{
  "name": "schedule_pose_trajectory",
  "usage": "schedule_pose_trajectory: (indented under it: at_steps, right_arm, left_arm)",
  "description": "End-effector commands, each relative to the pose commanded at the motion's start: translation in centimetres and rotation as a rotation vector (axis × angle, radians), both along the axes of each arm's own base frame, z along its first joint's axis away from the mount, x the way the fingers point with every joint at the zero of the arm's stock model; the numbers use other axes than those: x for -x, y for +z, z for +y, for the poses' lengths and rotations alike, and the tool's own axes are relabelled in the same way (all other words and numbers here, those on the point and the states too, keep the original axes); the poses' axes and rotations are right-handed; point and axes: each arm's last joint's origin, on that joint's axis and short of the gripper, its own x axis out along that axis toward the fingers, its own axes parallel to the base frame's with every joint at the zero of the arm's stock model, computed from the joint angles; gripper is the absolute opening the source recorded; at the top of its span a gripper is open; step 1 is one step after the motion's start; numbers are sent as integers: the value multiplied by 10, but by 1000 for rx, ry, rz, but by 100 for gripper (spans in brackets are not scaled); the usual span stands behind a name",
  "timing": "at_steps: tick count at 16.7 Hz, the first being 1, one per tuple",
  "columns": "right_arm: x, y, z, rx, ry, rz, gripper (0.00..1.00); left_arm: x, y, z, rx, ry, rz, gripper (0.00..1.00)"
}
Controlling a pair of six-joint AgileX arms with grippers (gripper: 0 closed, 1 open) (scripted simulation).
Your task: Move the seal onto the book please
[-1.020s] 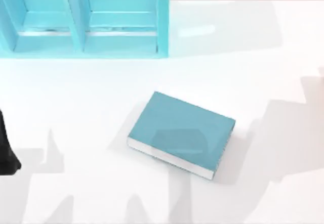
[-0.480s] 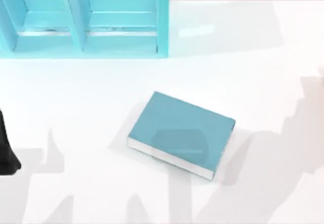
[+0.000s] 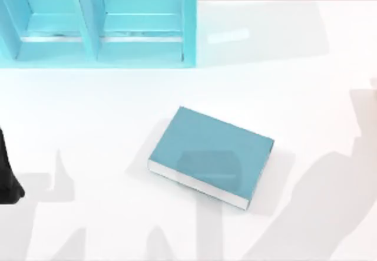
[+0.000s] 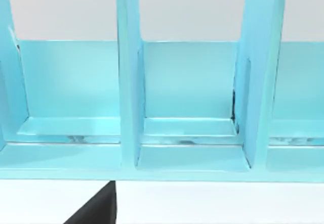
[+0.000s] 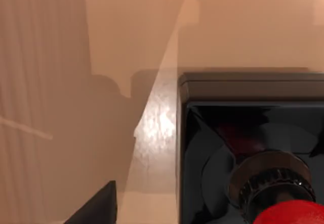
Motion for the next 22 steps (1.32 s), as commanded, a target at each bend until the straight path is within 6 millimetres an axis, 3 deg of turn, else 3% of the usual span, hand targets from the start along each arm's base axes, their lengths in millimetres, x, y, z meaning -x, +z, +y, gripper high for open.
schedule_pose_trajectory:
  at_steps: [1, 14, 22]
  right_arm:
    - [0, 0, 0, 0, 0, 0, 100]
    - [0, 0, 0, 0, 0, 0, 2]
    - [0, 0, 0, 0, 0, 0, 0]
  left_arm:
    - [0, 0, 0, 0, 0, 0, 100]
    - [0, 0, 0, 0, 0, 0, 100]
    - [0, 0, 0, 0, 0, 0, 100]
